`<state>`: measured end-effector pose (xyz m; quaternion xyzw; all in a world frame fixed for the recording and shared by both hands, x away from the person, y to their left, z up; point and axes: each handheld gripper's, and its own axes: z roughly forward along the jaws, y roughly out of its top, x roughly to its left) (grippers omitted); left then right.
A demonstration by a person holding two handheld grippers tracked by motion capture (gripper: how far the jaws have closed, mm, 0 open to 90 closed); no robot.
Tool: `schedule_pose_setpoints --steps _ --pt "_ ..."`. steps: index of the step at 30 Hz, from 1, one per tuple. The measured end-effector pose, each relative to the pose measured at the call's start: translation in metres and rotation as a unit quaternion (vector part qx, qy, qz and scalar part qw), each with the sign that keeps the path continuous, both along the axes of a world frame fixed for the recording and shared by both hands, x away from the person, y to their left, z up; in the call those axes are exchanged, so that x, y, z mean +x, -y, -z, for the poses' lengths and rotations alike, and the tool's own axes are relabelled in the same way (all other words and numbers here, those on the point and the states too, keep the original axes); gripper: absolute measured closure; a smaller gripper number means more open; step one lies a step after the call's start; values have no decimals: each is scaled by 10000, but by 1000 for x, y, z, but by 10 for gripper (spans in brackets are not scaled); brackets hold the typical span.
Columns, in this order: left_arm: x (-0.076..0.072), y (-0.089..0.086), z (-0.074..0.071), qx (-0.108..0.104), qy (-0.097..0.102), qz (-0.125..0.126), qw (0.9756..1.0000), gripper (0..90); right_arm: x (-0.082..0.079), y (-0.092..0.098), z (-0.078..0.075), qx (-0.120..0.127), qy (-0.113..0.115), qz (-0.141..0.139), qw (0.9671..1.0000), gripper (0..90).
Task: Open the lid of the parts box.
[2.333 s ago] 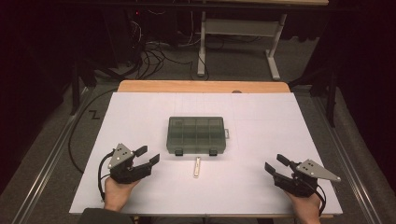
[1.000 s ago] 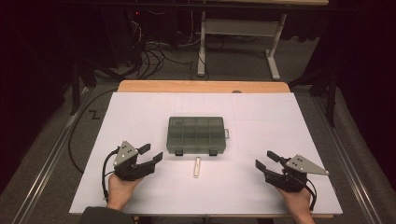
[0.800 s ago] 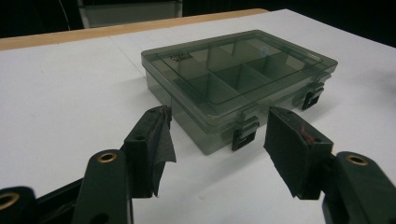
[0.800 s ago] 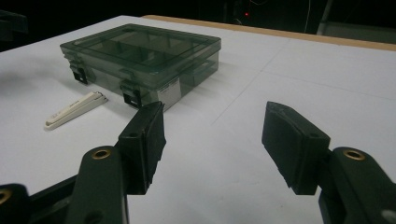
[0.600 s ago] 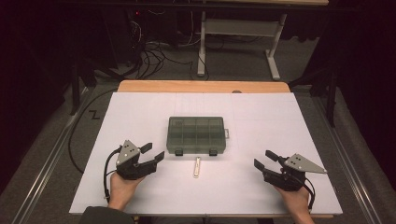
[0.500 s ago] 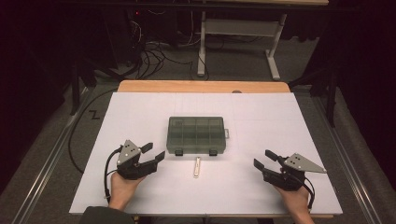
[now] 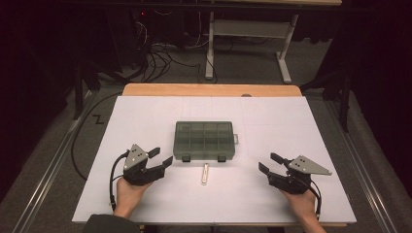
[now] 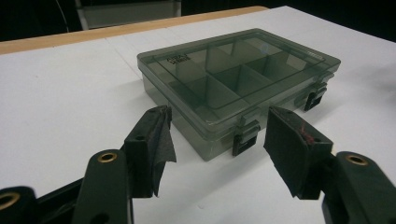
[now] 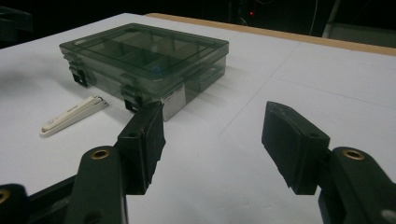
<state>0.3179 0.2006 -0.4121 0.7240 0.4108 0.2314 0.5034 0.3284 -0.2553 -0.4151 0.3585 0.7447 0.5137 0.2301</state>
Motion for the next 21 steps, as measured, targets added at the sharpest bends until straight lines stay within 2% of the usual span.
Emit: schedule_pose_setpoints --steps 21 --pt "11 7 2 -47 -38 66 10000 408 13 -22 1 23 5 -121 9999 418"
